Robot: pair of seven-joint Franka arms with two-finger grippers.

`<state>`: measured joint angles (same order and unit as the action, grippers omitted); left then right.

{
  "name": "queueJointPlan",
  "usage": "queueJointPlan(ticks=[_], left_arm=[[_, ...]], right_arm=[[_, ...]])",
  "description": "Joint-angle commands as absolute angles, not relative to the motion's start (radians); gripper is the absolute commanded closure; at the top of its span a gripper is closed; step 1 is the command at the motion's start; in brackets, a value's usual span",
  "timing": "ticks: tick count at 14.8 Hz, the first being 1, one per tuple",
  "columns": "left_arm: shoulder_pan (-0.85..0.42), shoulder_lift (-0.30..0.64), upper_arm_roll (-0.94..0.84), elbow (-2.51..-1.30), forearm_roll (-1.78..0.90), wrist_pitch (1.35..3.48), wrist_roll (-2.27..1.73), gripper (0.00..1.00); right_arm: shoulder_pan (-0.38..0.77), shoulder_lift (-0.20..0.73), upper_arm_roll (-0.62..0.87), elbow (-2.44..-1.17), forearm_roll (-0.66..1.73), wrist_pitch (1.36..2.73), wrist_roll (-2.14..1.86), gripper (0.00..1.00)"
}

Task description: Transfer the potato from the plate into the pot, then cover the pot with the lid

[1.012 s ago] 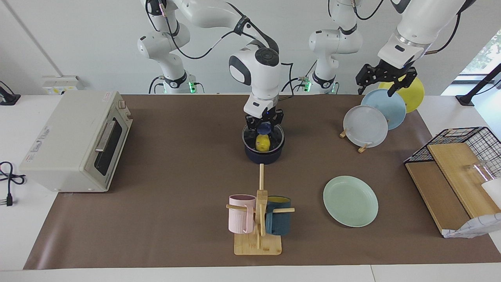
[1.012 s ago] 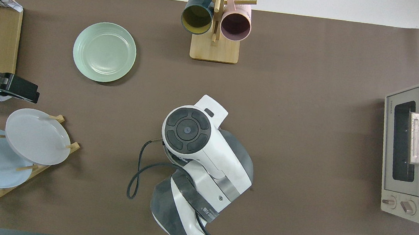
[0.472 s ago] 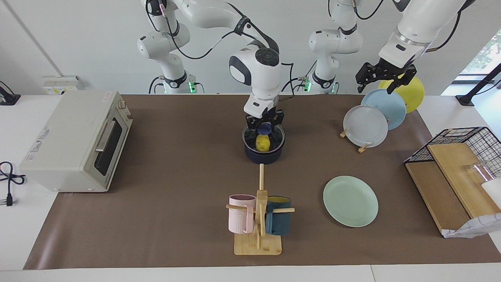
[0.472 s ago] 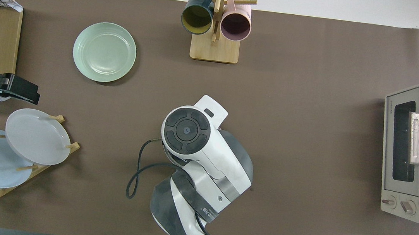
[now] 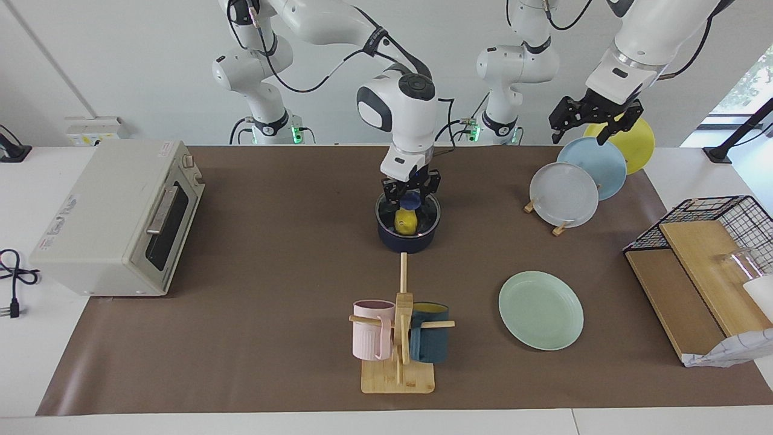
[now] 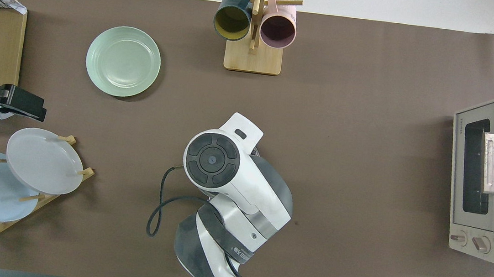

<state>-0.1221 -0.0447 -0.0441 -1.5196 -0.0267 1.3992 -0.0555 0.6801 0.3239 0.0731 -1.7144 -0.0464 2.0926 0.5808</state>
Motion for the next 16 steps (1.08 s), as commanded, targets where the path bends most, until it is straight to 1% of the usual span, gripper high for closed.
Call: queueJointPlan(ticks=[1,3,6,8,9,11,12,13,16], left_arm=[[-0.097,-0.029,-0.054,-1.494,-0.044,1.401,-0.067,0.0],[-0.054,-0.028,-0.078,-1.494,-0.044,1.402,-0.066,0.0],[-0.051,-0.029,-0.084,-1.496,-0.044,1.405,-0.066,0.0],[-0.058,-0.038,-0.081,-1.502,-0.043,1.408,-0.066,0.0],[-0.054,-0.04,-0.08,-1.502,-0.043,1.408,-0.066,0.0],[-0.055,-0.038,-0.081,-1.502,-0.043,1.41,-0.064,0.0],[-0.051,-0.04,-0.081,-1.503,-0.043,1.411,-0.061,0.0],[-0.051,-0.04,-0.081,-1.505,-0.043,1.41,-0.058,0.0],[-0.054,-0.043,-0.08,-1.509,-0.04,1.407,-0.052,0.0]], right_arm=[[0.69,0.341,0.074,-1.713,-0.058,2.105,0.612,1.0],[0.689,0.341,0.074,-1.713,-0.058,2.105,0.611,1.0],[0.684,0.342,0.074,-1.715,-0.06,2.108,0.609,1.0],[0.683,0.342,0.072,-1.713,-0.063,2.106,0.604,0.71],[0.683,0.342,0.072,-1.712,-0.086,2.105,0.603,0.53],[0.68,0.342,0.074,-1.71,-0.097,2.106,0.601,0.3],[0.678,0.342,0.074,-1.709,-0.098,2.106,0.601,0.12],[0.678,0.341,0.072,-1.706,-0.098,2.106,0.601,0.0],[0.676,0.341,0.072,-1.675,-0.101,2.086,0.6,0.0]])
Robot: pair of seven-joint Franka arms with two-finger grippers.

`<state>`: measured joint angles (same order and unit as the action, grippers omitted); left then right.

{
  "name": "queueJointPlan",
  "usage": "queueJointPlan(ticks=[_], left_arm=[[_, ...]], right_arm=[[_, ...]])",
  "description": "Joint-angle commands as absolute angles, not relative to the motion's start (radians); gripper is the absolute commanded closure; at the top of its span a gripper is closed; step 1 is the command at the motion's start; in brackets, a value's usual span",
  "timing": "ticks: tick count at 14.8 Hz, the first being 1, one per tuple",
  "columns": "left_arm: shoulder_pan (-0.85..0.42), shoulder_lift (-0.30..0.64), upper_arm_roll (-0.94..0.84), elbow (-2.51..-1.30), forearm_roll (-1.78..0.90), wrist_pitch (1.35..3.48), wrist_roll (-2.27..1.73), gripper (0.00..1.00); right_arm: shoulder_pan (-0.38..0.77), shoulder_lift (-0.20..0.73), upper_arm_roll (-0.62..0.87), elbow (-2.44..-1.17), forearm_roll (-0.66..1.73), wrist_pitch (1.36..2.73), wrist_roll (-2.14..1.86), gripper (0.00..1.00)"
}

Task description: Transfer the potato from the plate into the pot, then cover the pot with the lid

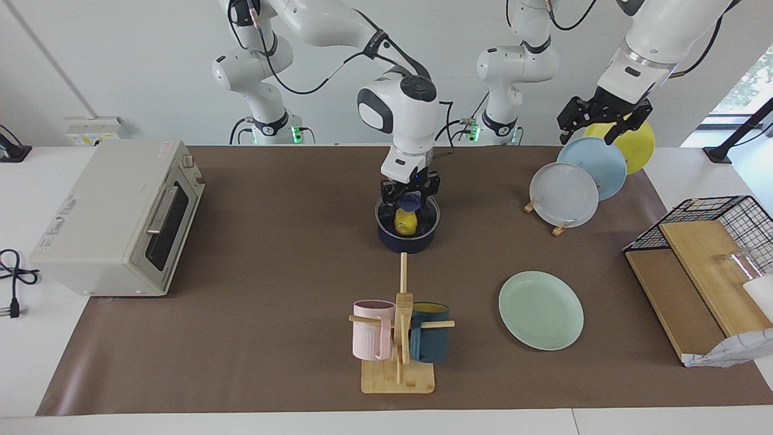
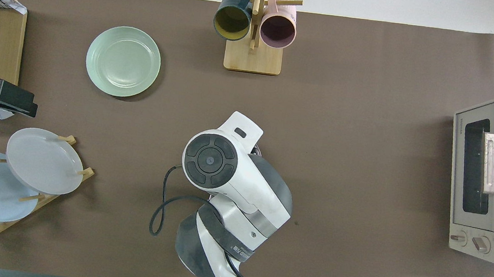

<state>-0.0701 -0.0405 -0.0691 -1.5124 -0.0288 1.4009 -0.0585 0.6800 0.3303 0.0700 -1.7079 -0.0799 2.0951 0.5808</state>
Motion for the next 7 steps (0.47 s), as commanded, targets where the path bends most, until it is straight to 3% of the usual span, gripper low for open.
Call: queueJointPlan(ticks=[1,7], left_arm=[[-0.052,-0.043,-0.08,-1.512,-0.04,1.408,-0.052,0.0],[-0.049,-0.058,-0.077,-1.52,-0.038,1.408,-0.058,0.0]], right_arm=[[0.675,0.339,0.072,-1.672,-0.101,2.086,0.598,0.0],[0.612,0.313,0.066,-1.602,-0.103,1.982,0.523,0.0]])
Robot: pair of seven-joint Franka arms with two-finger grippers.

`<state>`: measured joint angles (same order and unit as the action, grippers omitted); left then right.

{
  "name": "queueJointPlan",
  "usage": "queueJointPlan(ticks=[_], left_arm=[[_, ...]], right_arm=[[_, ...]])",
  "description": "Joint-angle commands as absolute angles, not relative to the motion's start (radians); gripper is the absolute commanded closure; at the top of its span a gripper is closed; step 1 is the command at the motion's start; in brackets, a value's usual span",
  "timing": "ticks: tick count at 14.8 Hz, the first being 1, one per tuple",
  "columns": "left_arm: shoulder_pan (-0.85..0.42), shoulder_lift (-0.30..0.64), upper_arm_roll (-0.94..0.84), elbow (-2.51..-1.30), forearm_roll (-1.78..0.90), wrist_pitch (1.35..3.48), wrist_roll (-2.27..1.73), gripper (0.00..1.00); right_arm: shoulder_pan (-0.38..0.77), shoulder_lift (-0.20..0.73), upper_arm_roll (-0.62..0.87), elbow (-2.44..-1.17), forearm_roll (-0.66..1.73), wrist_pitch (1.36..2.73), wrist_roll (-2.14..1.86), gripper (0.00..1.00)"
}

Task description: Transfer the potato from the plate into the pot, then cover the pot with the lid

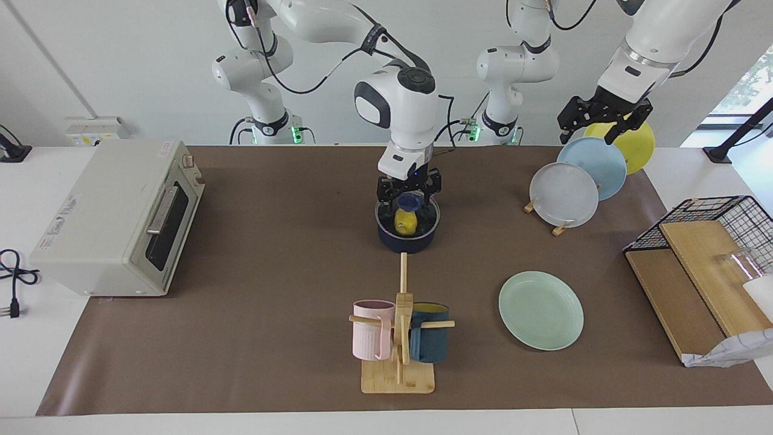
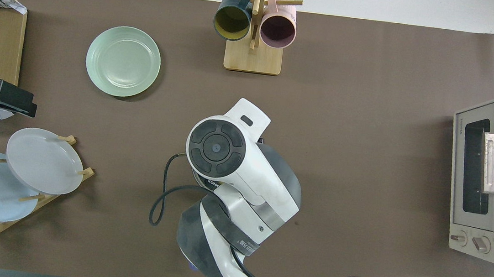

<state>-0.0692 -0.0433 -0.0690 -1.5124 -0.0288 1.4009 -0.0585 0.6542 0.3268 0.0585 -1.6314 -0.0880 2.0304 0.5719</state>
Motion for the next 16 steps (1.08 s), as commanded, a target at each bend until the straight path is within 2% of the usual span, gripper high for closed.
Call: queueJointPlan(ticks=[1,4,11,14,16], left_arm=[[-0.049,-0.06,-0.077,-1.52,-0.038,1.408,-0.058,0.0],[-0.049,-0.074,-0.075,-1.52,-0.038,1.402,-0.06,0.0],[-0.034,-0.143,-0.075,-1.545,-0.04,1.43,-0.125,0.0],[-0.035,-0.138,-0.077,-1.592,-0.038,1.471,-0.129,0.0],[-0.037,-0.132,-0.077,-1.621,-0.038,1.463,-0.124,0.0]], right_arm=[[0.585,0.293,0.066,-1.597,-0.103,1.953,0.49,0.0],[0.485,0.22,0.063,-1.595,-0.1,1.864,0.41,0.0],[0.126,0.046,0.063,-1.595,-0.077,1.6,0.098,0.0],[0.035,0.018,0.057,-1.595,-0.015,1.522,0.037,0.0],[0.015,-0.015,0.055,-1.6,0.006,1.526,0.037,0.0]])
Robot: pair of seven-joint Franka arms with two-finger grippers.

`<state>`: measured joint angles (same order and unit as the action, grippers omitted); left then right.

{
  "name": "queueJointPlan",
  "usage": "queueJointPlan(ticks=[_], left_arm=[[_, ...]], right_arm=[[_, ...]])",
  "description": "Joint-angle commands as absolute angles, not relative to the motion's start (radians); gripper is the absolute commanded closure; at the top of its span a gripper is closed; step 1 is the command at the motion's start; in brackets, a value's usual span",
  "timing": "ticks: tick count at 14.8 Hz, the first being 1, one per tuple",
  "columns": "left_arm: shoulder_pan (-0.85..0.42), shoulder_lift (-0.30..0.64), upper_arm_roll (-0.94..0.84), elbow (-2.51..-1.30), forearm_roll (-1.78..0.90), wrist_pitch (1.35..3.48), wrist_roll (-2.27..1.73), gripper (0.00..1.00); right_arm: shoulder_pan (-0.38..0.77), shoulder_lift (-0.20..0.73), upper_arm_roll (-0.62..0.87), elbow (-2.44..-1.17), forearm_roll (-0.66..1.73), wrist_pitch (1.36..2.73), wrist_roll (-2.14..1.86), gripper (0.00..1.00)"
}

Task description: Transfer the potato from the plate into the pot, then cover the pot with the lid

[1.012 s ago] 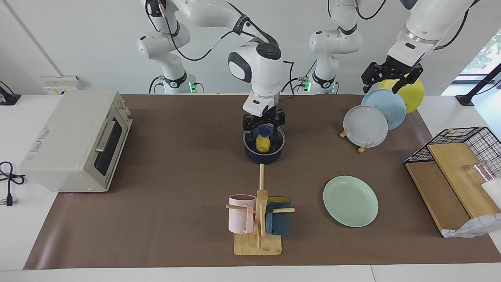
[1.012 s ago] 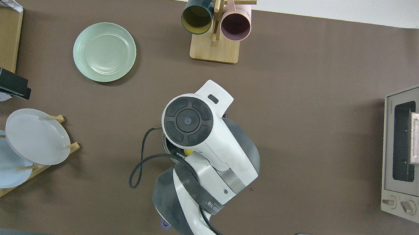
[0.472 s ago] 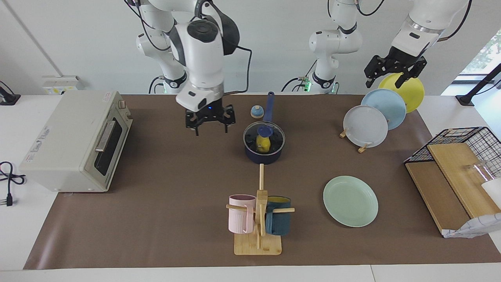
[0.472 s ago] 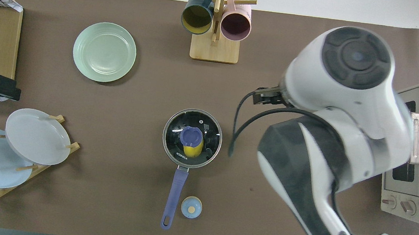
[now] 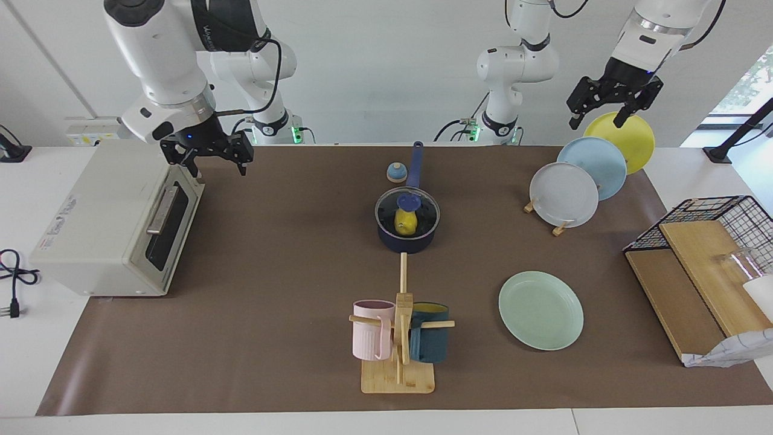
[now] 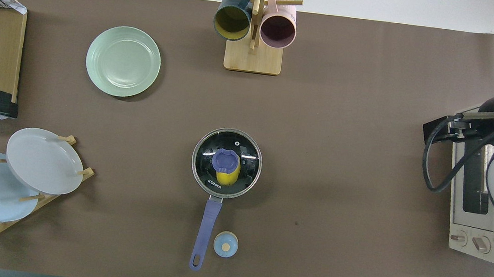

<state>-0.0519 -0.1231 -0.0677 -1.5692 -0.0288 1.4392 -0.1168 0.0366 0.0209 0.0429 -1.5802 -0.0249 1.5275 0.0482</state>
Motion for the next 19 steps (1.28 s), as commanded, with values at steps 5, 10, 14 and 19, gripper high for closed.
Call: queueJointPlan(ticks=[5,10,14,19], left_arm=[[-0.038,-0.12,-0.075,-1.635,-0.031,1.451,-0.051,0.0],[-0.032,-0.117,-0.075,-1.625,-0.037,1.451,-0.051,0.0],[-0.031,-0.118,-0.075,-1.626,-0.037,1.451,-0.051,0.0],[-0.031,-0.118,-0.075,-1.626,-0.037,1.453,-0.051,0.0]], right_arm=[[0.037,-0.029,-0.006,-1.62,0.006,1.511,0.029,0.0],[0.038,-0.047,-0.018,-1.652,-0.009,1.552,0.011,0.0],[0.022,-0.06,-0.003,-1.669,-0.006,1.554,0.02,0.0],[-0.011,-0.057,-0.018,-1.663,0.003,1.559,0.014,0.0]])
